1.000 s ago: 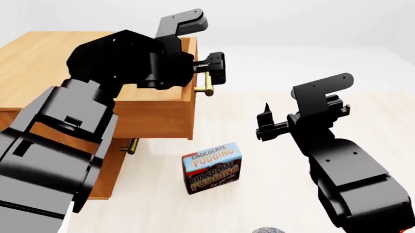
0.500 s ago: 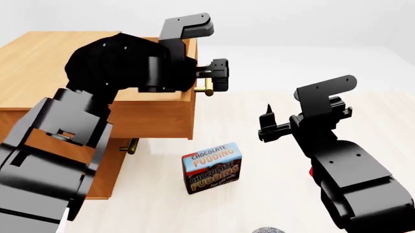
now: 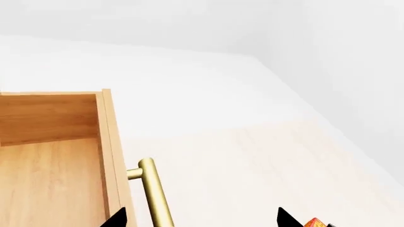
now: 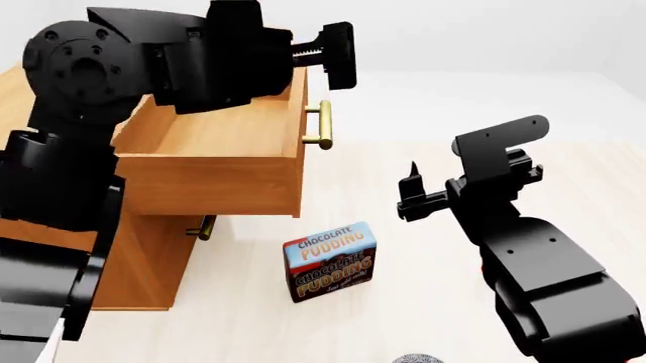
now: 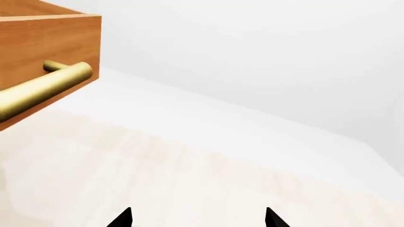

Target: Put the bowl in the top drawer of the cabinet.

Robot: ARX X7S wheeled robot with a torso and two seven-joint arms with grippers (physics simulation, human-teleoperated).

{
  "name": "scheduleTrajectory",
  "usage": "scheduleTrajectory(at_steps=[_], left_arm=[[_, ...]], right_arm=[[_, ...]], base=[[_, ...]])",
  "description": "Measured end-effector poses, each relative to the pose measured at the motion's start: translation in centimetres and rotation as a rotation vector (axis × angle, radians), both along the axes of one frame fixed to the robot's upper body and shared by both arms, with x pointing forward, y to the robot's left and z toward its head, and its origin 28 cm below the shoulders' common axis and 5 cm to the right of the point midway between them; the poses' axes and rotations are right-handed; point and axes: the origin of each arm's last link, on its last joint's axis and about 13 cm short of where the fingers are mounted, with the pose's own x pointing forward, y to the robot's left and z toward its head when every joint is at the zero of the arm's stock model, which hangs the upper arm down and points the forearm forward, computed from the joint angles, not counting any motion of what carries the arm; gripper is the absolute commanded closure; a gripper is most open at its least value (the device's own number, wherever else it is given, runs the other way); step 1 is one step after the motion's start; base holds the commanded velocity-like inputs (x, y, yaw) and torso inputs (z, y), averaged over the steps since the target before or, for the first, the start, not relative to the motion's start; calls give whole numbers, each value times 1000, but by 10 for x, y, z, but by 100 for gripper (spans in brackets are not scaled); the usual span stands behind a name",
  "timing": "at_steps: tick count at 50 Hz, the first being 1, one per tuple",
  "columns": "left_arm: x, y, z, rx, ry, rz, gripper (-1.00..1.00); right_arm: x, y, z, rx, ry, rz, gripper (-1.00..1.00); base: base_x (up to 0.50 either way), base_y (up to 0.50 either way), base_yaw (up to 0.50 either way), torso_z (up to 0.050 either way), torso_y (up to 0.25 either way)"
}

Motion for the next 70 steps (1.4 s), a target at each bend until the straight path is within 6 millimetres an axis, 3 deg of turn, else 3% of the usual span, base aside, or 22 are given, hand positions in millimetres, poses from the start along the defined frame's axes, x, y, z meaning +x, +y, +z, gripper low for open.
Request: scheduleTrajectory(at_steps=[14, 41, 51, 70], left_arm=[[-36, 19, -21, -32, -59, -80, -100], [-140, 43, -121, -105, -17, -364, -100], [-156, 42, -156, -129, 57, -433, -100], [-163, 28, -211, -119, 223, -505, -100]], right_arm=[[1, -3, 8, 2, -26, -35, -100], [8, -8, 8, 32, -26, -84, -100], [10, -8, 5, 43, -21, -88, -100], [13, -10, -2, 62, -11, -92, -100]], base=[[0, 0, 0, 0, 0], [0, 0, 0, 0, 0], [0, 0, 0, 0, 0], [0, 0, 0, 0, 0]])
